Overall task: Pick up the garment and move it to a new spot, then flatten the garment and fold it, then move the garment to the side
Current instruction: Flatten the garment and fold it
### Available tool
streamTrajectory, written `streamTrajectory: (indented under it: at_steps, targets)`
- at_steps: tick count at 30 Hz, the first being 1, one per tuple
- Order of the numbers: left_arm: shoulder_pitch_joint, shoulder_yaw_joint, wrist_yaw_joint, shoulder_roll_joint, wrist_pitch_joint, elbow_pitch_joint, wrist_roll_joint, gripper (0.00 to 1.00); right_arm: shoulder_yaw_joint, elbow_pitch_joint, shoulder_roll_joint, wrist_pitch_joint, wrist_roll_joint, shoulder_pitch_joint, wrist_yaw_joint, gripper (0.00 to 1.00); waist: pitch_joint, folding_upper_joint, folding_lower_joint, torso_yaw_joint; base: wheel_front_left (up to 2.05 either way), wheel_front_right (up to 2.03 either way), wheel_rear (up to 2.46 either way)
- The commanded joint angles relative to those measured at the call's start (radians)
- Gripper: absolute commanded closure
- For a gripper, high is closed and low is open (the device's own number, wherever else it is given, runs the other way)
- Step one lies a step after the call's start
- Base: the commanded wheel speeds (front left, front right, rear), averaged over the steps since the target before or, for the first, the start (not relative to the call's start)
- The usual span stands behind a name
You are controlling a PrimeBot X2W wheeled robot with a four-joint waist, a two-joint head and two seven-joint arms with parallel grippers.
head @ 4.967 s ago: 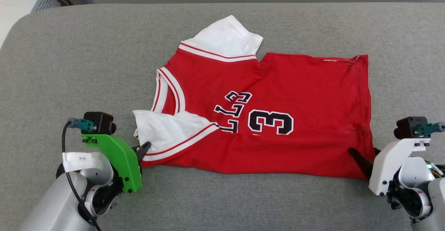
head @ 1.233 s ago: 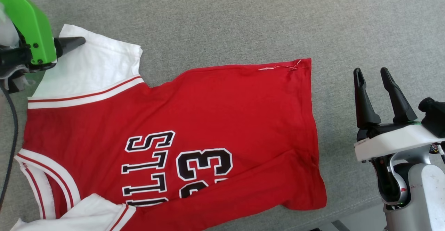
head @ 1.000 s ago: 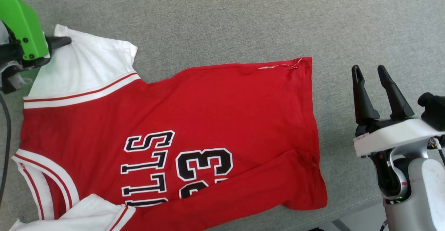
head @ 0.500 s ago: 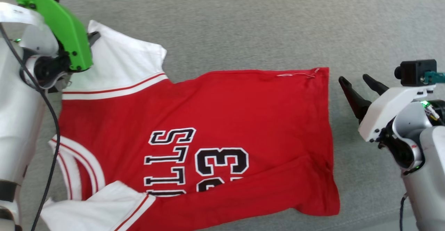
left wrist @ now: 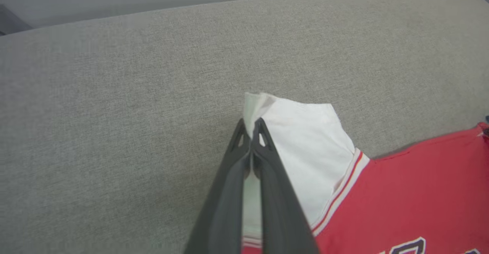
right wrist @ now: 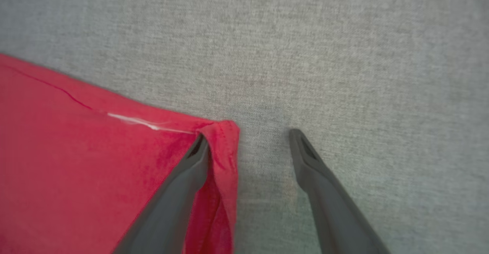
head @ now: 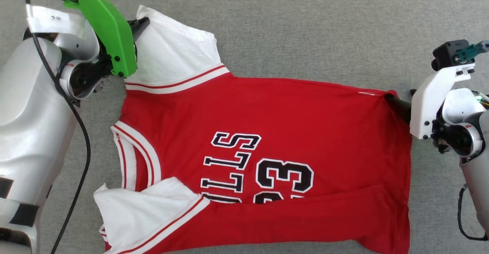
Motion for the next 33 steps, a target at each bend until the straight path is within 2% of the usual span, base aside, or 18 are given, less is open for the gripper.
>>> streamTrajectory:
  at_steps: [1, 2, 3, 4, 8, 14, 21, 26, 33]
  targets:
    - [0.027, -0.008, -0.006, -0.005, -0.01, -0.007, 0.0, 1.0, 0.028, 0.052, 0.018, 0.051, 0.007, 0.027, 0.0, 0.0, 0.001, 0.0, 0.0, 0.032, 0.0, 0.0, 0.0]
    - [0.032, -0.008, -0.007, -0.006, -0.014, -0.011, -0.004, 1.0, 0.038, 0.065, 0.02, 0.076, 0.012, 0.034, 0.0, 0.0, -0.001, 0.0, 0.0, 0.036, 0.0, 0.0, 0.0]
    - [0.038, -0.01, -0.007, -0.006, -0.017, -0.015, -0.009, 1.0, 0.046, 0.073, 0.023, 0.095, 0.017, 0.04, 0.0, 0.56, -0.003, 0.0, 0.0, 0.04, 0.0, 0.0, 0.0]
    - [0.043, -0.011, -0.007, -0.004, -0.019, -0.018, -0.011, 1.0, 0.049, 0.079, 0.027, 0.108, 0.025, 0.045, 0.0, 1.0, -0.004, 0.0, 0.0, 0.042, 0.0, 0.0, 0.0]
    - [0.065, -0.015, -0.008, 0.009, -0.028, -0.026, -0.024, 1.0, 0.041, 0.063, 0.021, 0.119, 0.038, 0.041, 0.0, 1.0, -0.022, 0.0, 0.0, 0.045, 0.0, 0.0, 0.0]
    - [0.104, -0.005, -0.009, 0.029, -0.069, -0.05, -0.044, 1.0, -0.004, -0.006, -0.009, 0.072, 0.011, 0.004, 0.0, 1.0, -0.074, 0.0, 0.0, 0.039, 0.0, 0.0, 0.0]
    - [0.193, 0.025, 0.002, 0.066, -0.126, -0.101, -0.068, 1.0, -0.073, -0.072, -0.005, 0.018, 0.0, 0.04, 0.0, 1.0, -0.169, 0.0, 0.0, 0.041, 0.0, 0.0, 0.0]
    - [0.324, 0.061, 0.044, 0.104, -0.148, -0.18, -0.115, 1.0, -0.114, -0.125, -0.004, -0.022, -0.021, 0.125, 0.0, 1.0, -0.235, 0.0, 0.0, 0.046, 0.0, 0.0, 0.0]
    - [0.59, 0.097, 0.122, 0.142, -0.191, -0.309, -0.183, 1.0, -0.156, -0.163, 0.038, -0.073, -0.029, 0.287, 0.0, 1.0, -0.305, 0.0, 0.0, 0.056, 0.0, 0.0, 0.0]
